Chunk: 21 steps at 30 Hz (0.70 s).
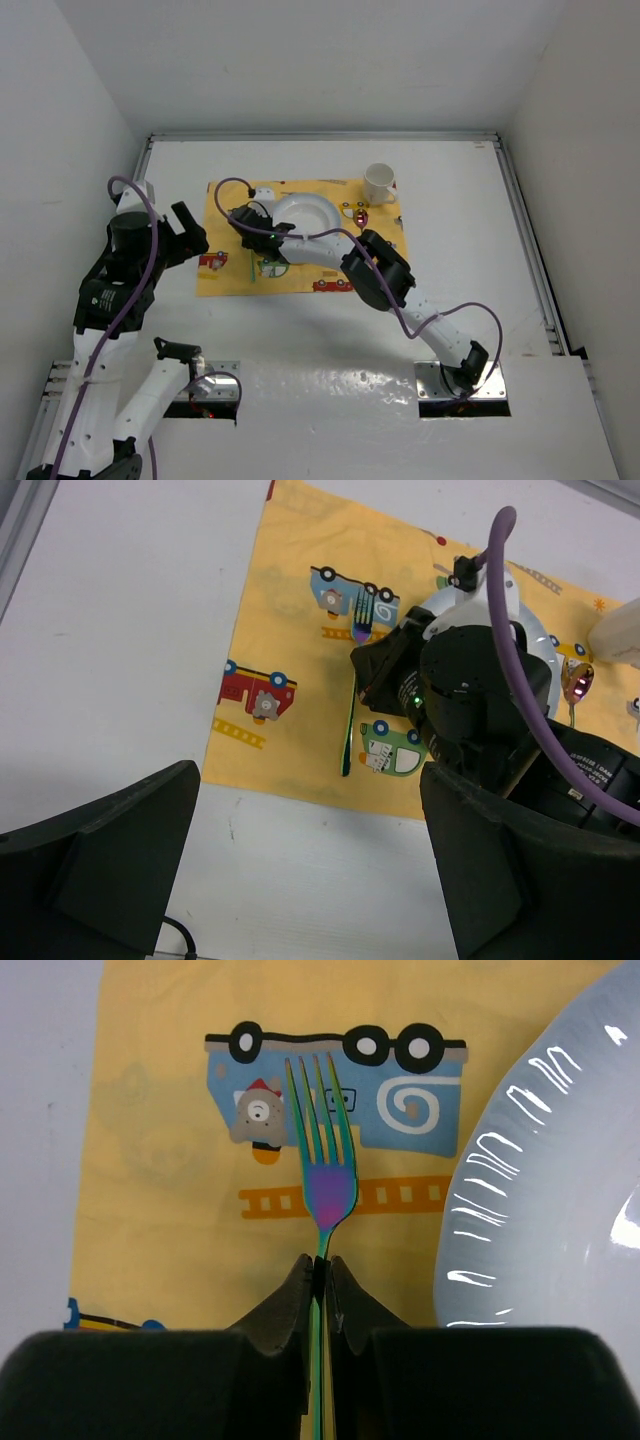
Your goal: Set the dinner table for one person
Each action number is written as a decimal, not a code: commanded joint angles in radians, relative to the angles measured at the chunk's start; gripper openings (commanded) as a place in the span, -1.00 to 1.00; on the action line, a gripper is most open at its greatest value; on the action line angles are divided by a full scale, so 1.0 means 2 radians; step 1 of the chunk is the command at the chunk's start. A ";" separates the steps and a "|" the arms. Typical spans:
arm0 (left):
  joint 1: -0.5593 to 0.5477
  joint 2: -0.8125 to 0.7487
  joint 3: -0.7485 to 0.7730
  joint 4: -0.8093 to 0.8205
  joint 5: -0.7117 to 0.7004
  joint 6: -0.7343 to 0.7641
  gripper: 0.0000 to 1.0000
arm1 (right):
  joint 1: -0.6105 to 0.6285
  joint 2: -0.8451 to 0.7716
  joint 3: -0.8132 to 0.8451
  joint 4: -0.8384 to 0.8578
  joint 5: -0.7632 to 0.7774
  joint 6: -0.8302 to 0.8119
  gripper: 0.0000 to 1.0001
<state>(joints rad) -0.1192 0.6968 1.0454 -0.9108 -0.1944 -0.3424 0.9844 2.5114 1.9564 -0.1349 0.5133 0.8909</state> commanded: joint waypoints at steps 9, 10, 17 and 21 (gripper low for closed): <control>-0.006 -0.009 -0.009 0.011 0.004 0.000 0.82 | 0.002 0.006 0.014 0.022 0.009 0.030 -0.95; -0.006 -0.009 -0.009 0.011 0.005 -0.001 0.82 | 0.001 0.005 0.013 0.022 0.011 0.038 -0.95; -0.006 -0.010 -0.009 0.010 0.006 -0.001 0.82 | 0.001 0.011 0.017 0.028 0.022 0.060 -0.95; -0.007 -0.009 -0.008 0.007 0.007 -0.001 0.82 | 0.001 0.017 0.023 0.029 0.022 0.071 -0.95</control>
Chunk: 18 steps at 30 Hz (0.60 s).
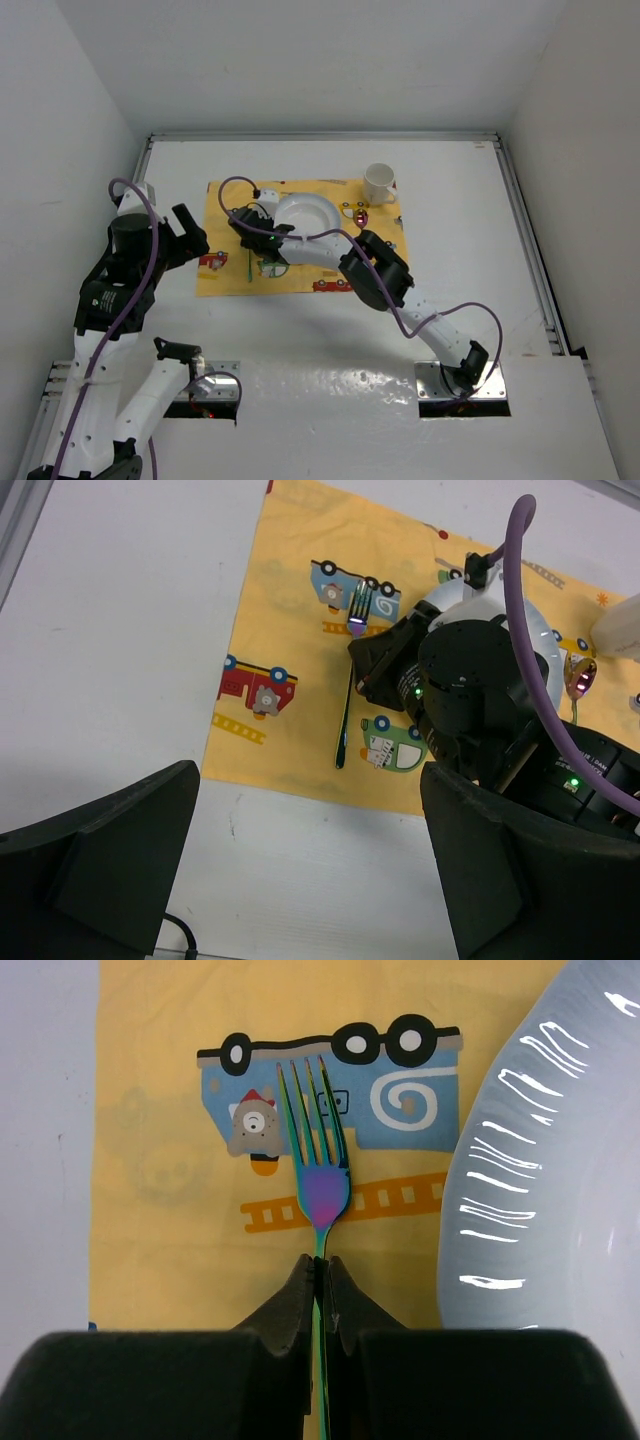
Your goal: Set the dinner table for one person
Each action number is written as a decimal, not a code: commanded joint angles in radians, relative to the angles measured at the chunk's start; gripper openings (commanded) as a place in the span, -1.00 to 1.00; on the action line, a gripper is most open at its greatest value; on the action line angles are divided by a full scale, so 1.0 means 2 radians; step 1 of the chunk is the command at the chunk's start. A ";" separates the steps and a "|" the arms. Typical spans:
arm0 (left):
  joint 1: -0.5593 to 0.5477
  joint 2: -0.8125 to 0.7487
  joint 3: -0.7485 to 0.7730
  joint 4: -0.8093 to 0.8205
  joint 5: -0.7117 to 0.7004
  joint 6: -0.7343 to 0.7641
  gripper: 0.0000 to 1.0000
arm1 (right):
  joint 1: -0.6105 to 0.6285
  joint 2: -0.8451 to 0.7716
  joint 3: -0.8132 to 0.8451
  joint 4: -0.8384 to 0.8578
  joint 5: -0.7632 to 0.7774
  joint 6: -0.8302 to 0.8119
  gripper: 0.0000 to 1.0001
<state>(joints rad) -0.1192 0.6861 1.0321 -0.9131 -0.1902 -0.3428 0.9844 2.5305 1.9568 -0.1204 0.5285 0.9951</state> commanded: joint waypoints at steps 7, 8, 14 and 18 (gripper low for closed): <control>-0.007 -0.006 -0.005 0.009 0.005 0.000 0.82 | 0.002 0.013 0.030 0.029 0.002 0.013 -0.75; -0.007 -0.006 -0.005 0.009 0.005 0.000 0.82 | 0.002 0.011 0.028 0.030 0.001 0.009 -0.66; -0.008 -0.008 -0.004 0.010 0.006 0.000 0.82 | 0.002 -0.040 -0.038 0.056 0.010 -0.001 -0.38; -0.009 -0.008 0.001 0.009 0.005 0.000 0.82 | 0.002 -0.089 -0.076 0.057 0.019 -0.029 -0.33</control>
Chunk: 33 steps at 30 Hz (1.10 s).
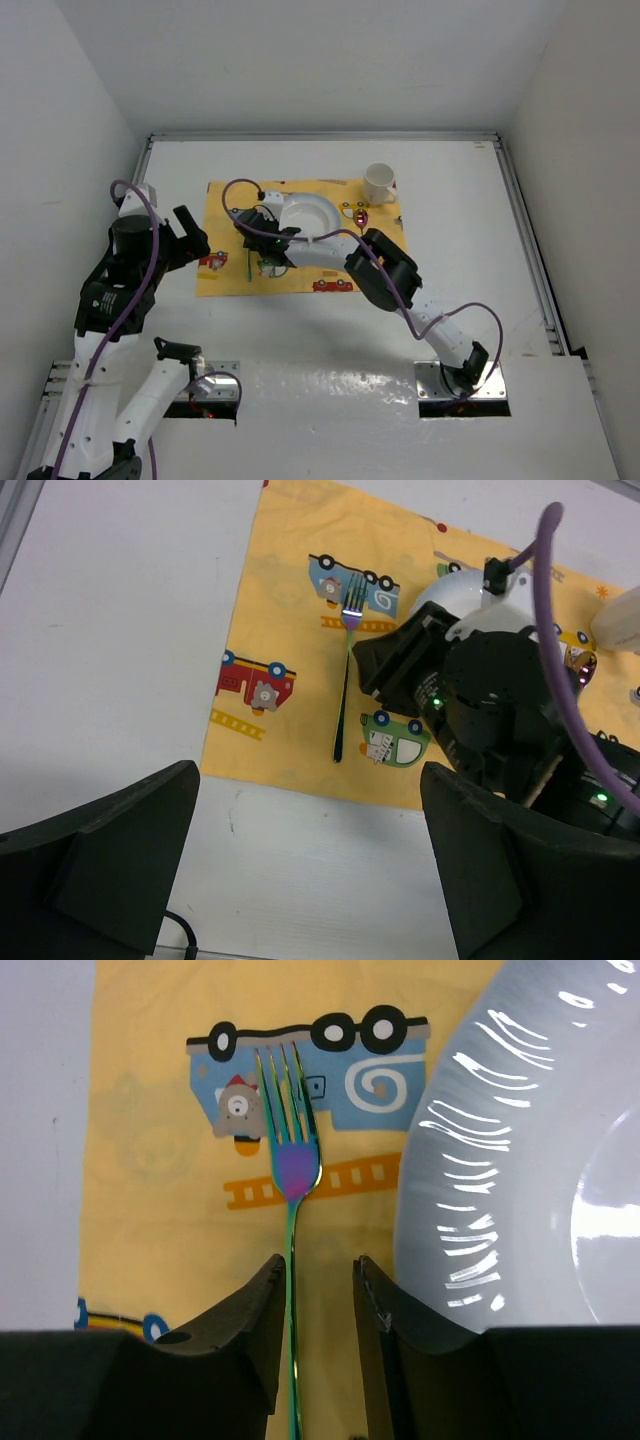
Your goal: Set the dinner table for one person
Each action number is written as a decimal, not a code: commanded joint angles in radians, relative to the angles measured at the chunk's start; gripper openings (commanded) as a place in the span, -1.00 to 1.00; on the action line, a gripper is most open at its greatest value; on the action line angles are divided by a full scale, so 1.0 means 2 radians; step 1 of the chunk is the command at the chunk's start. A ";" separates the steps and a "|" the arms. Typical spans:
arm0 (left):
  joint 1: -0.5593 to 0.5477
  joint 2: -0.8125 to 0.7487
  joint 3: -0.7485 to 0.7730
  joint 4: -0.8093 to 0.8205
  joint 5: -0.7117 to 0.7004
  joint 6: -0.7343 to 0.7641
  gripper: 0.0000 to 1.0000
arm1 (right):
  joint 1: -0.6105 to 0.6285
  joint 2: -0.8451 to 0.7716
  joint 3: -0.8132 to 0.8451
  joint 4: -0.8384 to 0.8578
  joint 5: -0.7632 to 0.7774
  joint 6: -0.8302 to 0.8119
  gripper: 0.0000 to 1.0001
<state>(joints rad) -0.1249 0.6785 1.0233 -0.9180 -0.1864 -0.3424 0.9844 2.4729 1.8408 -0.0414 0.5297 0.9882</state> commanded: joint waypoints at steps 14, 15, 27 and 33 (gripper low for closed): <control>-0.030 0.000 0.041 0.019 -0.007 0.022 0.83 | 0.000 -0.429 -0.282 0.027 0.063 -0.240 0.39; -0.030 0.001 0.044 0.019 -0.009 0.024 0.83 | -0.002 -0.453 -0.322 0.022 0.092 -0.262 0.43; -0.032 0.017 0.078 0.036 -0.023 0.057 0.87 | -0.115 -0.830 -0.529 -0.169 0.205 -0.319 0.98; -0.033 0.026 0.074 0.040 -0.025 0.060 0.89 | -0.122 -0.884 -0.494 -0.271 0.220 -0.299 0.98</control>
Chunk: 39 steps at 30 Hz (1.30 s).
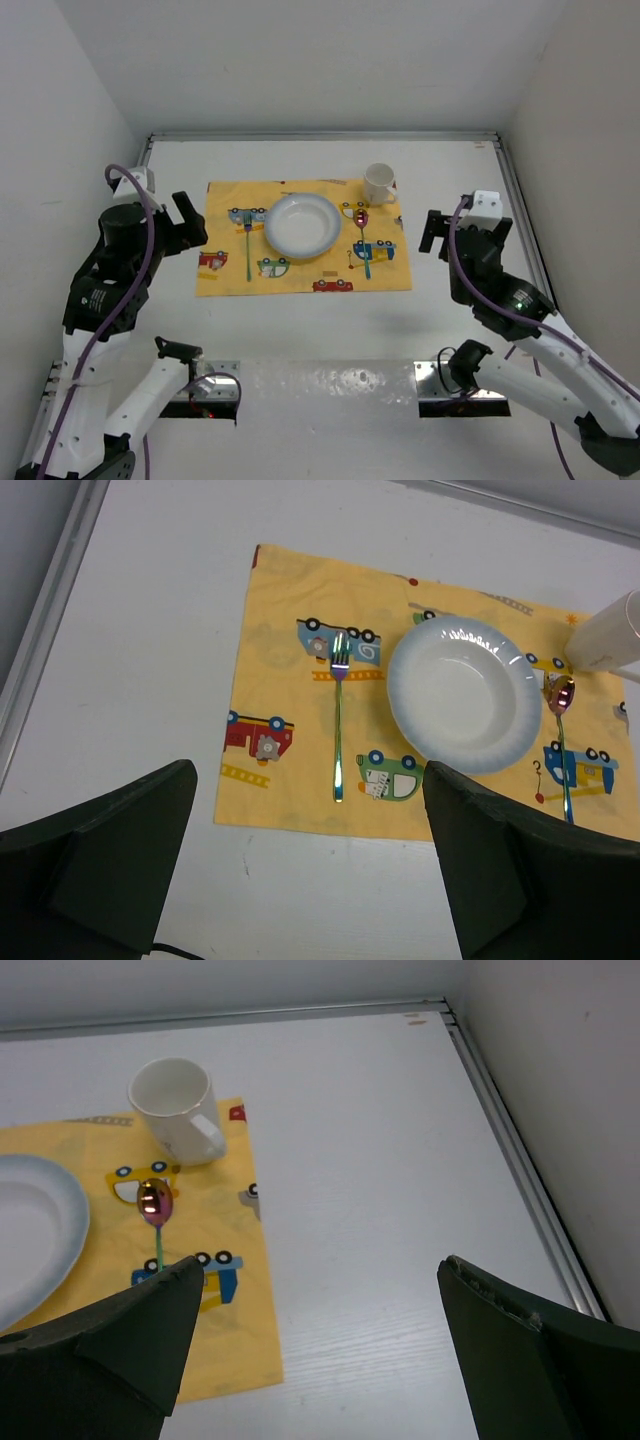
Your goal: Set the dinner table for one person
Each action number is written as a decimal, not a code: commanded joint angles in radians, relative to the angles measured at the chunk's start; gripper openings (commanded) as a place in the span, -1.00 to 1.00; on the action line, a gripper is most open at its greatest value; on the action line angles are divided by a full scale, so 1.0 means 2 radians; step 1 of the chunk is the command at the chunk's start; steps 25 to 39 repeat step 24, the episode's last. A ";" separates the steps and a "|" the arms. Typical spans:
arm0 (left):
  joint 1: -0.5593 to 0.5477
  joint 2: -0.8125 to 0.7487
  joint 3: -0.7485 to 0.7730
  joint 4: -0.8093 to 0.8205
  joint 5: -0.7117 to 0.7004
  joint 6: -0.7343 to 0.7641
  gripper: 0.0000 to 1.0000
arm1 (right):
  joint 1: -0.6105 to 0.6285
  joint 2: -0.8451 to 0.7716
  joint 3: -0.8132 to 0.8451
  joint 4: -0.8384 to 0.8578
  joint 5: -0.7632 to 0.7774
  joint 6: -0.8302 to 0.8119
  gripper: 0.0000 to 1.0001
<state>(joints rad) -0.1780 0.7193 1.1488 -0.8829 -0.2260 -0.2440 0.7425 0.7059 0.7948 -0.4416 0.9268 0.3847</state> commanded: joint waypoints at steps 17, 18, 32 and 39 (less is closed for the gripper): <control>-0.005 -0.036 0.027 0.014 -0.060 -0.016 1.00 | -0.001 -0.030 0.021 -0.098 0.052 0.034 0.98; -0.005 -0.039 0.027 0.010 -0.063 -0.016 1.00 | -0.001 -0.032 0.019 -0.094 0.051 0.032 0.98; -0.005 -0.047 0.028 0.003 -0.086 -0.016 1.00 | -0.001 -0.032 0.018 -0.082 0.047 0.025 0.98; -0.005 -0.047 0.028 0.003 -0.086 -0.016 1.00 | -0.001 -0.032 0.018 -0.082 0.047 0.025 0.98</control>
